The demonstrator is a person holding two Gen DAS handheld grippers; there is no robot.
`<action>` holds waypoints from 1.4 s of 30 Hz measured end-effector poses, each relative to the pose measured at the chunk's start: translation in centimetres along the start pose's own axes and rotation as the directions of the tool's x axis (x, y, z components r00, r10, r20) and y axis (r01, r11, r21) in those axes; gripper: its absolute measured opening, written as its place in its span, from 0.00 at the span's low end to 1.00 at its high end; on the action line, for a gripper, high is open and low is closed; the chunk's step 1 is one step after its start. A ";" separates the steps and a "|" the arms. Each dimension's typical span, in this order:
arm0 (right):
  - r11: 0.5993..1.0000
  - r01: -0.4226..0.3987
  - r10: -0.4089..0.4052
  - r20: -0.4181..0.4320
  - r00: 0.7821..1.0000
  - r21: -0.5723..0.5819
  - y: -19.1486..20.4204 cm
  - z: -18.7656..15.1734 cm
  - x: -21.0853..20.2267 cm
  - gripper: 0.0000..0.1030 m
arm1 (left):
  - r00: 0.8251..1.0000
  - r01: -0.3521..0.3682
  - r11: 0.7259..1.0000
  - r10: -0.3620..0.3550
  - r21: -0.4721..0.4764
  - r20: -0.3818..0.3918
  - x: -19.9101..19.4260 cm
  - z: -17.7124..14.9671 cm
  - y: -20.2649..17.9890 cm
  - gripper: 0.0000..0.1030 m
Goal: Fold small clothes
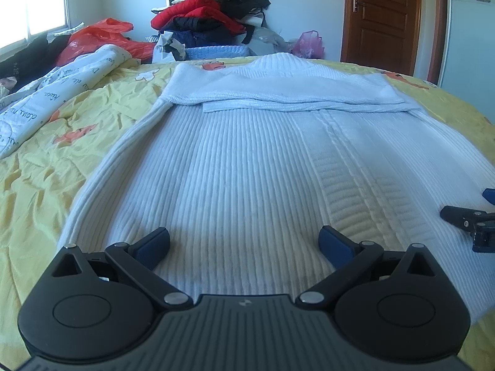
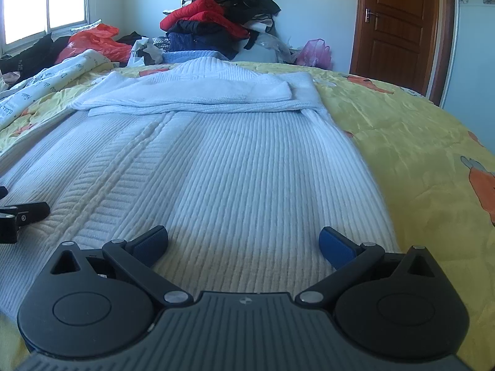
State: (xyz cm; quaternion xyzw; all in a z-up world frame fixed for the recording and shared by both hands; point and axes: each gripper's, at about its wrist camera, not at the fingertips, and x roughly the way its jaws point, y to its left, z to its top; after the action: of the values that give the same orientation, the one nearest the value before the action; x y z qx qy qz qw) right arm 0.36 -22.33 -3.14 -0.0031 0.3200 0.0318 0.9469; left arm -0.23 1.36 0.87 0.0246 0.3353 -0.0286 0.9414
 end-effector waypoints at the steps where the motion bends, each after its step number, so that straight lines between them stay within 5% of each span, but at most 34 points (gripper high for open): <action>1: 1.000 -0.001 0.001 0.000 1.000 0.001 0.0 -0.1 -0.2 0.99 | 1.000 0.002 1.000 -0.002 0.002 0.000 -0.2 -0.2 0.0 1.00; 19: 0.995 -0.070 0.068 -0.037 0.997 -0.066 -0.3 -2.7 -5.4 0.99 | 1.000 0.015 1.000 -0.015 0.000 -0.005 -4.3 -2.0 0.8 1.00; 24: 0.990 -0.126 0.128 0.015 0.992 -0.068 -3.4 -3.0 -10.1 0.99 | 1.000 -0.014 1.000 0.014 -0.002 0.006 -6.9 -3.3 3.7 1.00; 28: 0.987 -0.151 0.154 -0.054 0.987 0.062 -7.4 -2.1 -9.5 0.94 | 0.996 -0.063 0.994 0.057 -0.091 -0.065 -6.1 -2.9 7.3 1.00; 31: 0.963 -0.182 0.212 -0.146 0.966 0.199 -10.0 -2.1 -7.4 0.77 | 0.993 -0.019 0.977 -0.006 -0.211 -0.116 -5.2 -2.5 9.9 1.00; 36: 0.932 -0.272 0.313 -0.156 0.937 0.239 -10.6 -1.7 -5.9 0.75 | 0.987 0.089 0.962 -0.120 -0.260 -0.107 -4.7 -1.5 11.0 1.00; 39: 0.876 -0.353 0.420 -0.163 0.893 0.327 -11.1 -1.0 -4.9 0.61 | 0.970 0.182 0.938 -0.221 -0.295 -0.105 -4.4 -1.3 11.1 1.00; 42: 0.847 -0.384 0.465 -0.164 0.870 0.367 -11.8 -0.8 -4.2 0.50 | 0.962 0.198 0.942 -0.241 -0.271 -0.132 -3.9 -0.9 11.0 0.99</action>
State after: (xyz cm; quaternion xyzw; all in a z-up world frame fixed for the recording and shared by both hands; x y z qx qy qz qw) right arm -2.69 -34.37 -1.37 0.2193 0.4287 0.1885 0.8559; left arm -3.07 12.51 2.92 -0.1319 0.4129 -0.0881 0.8968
